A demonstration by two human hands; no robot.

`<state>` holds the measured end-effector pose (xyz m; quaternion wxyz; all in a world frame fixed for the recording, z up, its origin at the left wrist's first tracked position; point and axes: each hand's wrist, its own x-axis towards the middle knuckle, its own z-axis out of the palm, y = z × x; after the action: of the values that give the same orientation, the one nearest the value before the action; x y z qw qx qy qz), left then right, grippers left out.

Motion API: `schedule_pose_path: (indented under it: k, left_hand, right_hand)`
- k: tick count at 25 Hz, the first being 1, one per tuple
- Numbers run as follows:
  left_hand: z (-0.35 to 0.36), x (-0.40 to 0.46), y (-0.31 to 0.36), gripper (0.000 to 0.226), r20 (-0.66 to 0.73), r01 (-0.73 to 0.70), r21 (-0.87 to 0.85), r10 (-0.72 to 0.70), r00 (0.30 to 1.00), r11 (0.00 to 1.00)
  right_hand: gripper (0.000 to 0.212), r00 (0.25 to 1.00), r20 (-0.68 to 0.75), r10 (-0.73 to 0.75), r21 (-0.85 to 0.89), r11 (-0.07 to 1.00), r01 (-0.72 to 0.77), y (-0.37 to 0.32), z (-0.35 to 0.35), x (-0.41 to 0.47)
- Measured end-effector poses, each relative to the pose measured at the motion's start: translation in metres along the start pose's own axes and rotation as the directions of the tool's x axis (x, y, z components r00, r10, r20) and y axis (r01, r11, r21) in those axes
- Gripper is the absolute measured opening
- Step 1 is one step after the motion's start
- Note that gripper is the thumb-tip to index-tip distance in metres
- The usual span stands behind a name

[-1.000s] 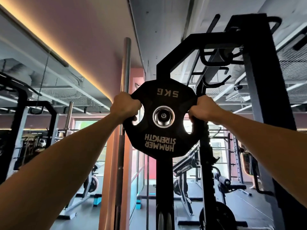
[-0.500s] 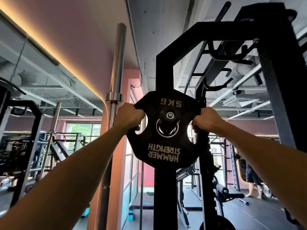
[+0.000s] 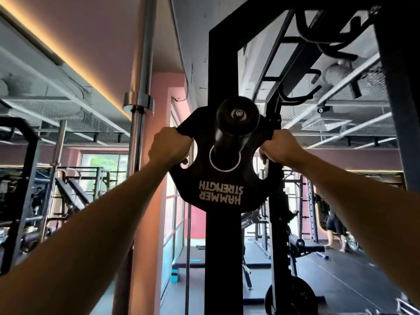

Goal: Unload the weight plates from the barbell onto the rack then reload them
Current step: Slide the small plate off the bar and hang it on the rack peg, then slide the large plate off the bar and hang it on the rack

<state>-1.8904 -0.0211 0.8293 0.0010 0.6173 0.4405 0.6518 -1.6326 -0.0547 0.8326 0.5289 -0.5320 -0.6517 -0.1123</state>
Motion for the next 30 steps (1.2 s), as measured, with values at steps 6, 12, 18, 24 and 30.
schedule_pose_path:
  k: [6,12,18,24,30]
  left_hand:
    - [-0.002,-0.04,-0.02,0.03,0.014,-0.032,0.174,0.03,0.999,0.984]
    - [-0.013,-0.121,-0.045,0.052,0.258,0.015,0.092,-0.039,0.965,0.996]
    - [-0.007,-0.218,-0.087,0.04,0.589,-0.004,0.136,-0.078,0.804,0.991]
    - [0.0,-0.237,-0.072,0.045,0.692,-0.064,0.198,-0.093,0.716,0.978]
    - [0.016,-0.277,-0.007,0.053,0.703,-0.082,0.228,-0.105,0.703,0.97]
  right_hand:
    - [0.042,0.991,-0.066,0.116,0.078,0.991,-0.111,0.007,0.01,-0.033]
    - [0.052,0.977,0.102,0.188,0.096,0.976,-0.198,0.022,0.036,-0.134]
    - [0.034,0.889,0.415,0.193,-0.034,0.98,-0.197,0.051,0.044,-0.213]
    - [0.034,0.856,0.45,0.253,-0.159,0.966,-0.202,0.077,0.005,-0.245]
    - [0.039,0.843,0.464,0.273,-0.183,0.96,-0.21,0.118,-0.073,-0.267]
